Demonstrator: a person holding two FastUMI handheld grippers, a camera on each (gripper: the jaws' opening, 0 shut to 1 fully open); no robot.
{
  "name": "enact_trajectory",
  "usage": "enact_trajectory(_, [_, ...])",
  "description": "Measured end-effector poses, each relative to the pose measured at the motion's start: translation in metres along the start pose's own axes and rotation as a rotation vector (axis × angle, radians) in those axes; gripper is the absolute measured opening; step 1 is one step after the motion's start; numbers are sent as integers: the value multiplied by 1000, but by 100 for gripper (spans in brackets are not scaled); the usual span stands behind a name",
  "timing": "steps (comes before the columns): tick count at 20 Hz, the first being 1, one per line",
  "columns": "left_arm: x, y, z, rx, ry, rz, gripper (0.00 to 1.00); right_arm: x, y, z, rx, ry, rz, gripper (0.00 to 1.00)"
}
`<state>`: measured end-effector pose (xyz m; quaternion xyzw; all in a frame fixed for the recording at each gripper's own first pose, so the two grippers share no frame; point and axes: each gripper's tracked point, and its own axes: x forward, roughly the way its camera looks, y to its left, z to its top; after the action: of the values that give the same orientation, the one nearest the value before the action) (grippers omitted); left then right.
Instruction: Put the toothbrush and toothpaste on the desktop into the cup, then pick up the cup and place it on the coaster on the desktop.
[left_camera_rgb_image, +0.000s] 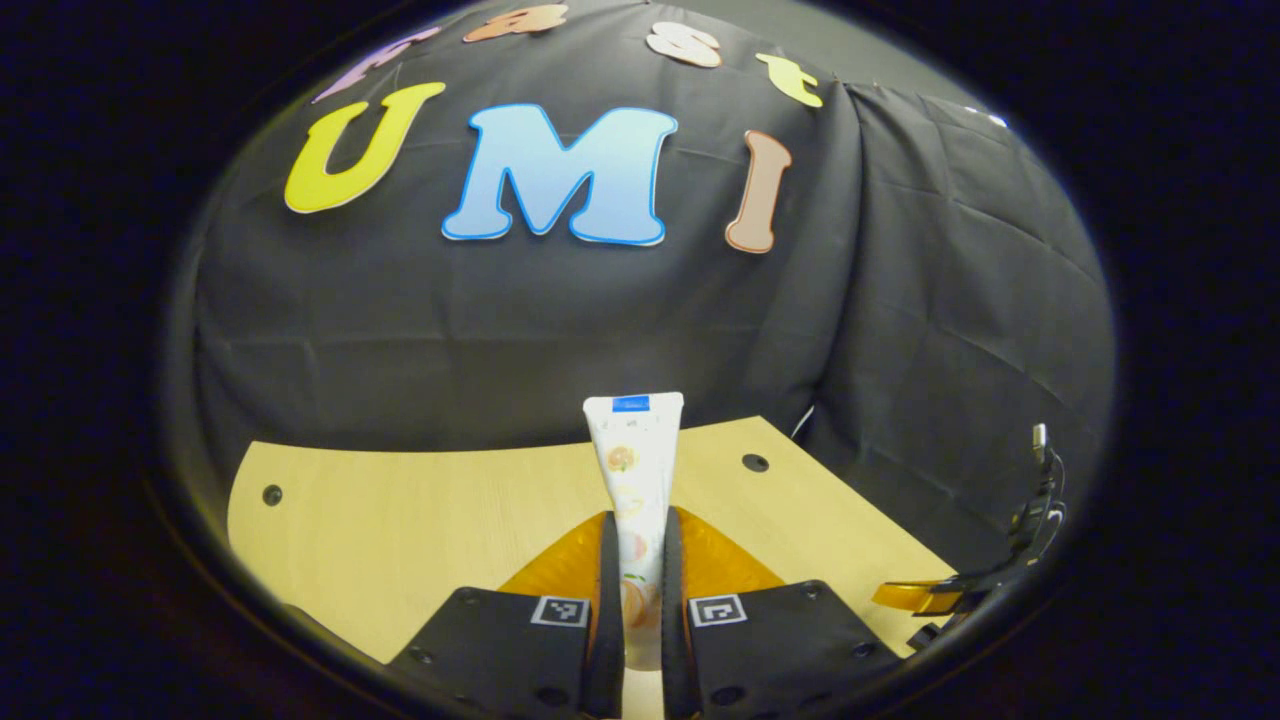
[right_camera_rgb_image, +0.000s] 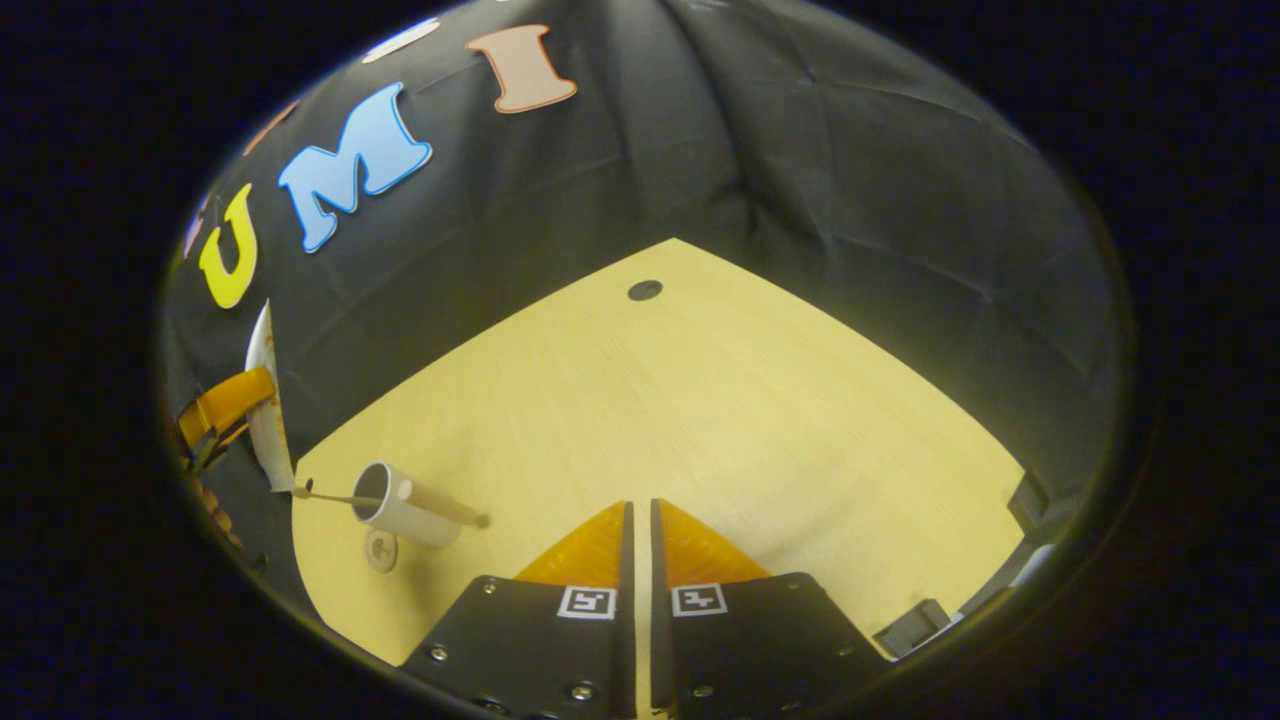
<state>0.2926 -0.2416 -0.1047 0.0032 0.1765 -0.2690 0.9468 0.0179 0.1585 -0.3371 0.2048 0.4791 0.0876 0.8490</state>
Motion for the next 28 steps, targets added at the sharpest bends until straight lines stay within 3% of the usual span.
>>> enact_trajectory(3, [24, 9, -11, -26, -6, 16, 22, -4, -19, -8, -5, 22, -29, 4])
enact_trajectory(11, [59, 29, -88, -31, 118, 98, 23, -21, -59, -9, -13, 59, -113, 6])
enact_trajectory(18, [60, 29, -104, 14, 117, 155, 23, -24, -57, 7, -39, 60, -127, 6])
enact_trajectory(22, [49, 25, -98, 9, 96, 161, 34, -18, -40, 10, -57, 64, -100, 6])
enact_trajectory(25, [39, 19, -94, -9, 74, 160, 90, -16, -27, 10, -75, 64, -76, 6])
enact_trajectory(28, [30, 18, -89, -19, 65, 167, 90, -15, -16, 10, -92, 64, -50, 6])
